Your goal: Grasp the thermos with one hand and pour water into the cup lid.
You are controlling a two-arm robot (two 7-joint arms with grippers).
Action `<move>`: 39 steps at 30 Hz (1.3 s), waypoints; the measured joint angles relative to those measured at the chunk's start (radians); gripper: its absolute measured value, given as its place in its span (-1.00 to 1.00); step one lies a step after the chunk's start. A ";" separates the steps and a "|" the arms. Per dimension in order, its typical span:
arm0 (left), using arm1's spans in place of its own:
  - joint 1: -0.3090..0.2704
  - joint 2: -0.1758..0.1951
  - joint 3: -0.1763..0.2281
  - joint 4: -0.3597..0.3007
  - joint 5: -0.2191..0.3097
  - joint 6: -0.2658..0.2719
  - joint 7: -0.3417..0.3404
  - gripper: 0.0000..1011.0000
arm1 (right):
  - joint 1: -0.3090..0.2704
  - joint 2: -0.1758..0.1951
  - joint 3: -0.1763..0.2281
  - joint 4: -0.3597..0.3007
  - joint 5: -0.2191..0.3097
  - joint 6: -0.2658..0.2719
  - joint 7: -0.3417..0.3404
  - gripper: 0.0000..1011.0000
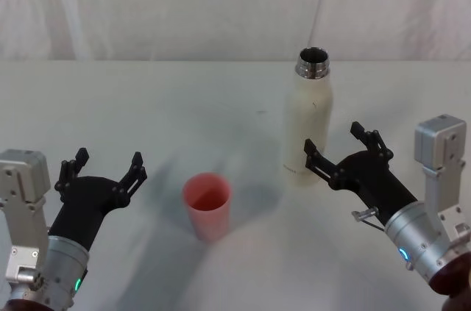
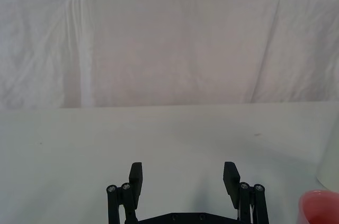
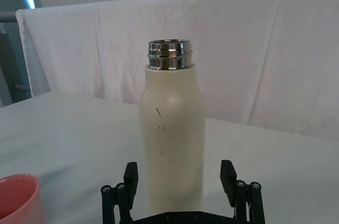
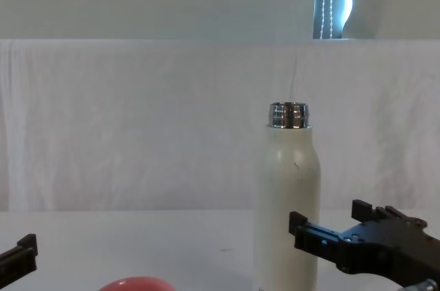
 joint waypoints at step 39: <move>0.000 0.000 0.000 0.000 0.000 0.000 0.000 0.98 | 0.139 -0.033 -0.039 0.158 0.011 -0.010 0.031 0.98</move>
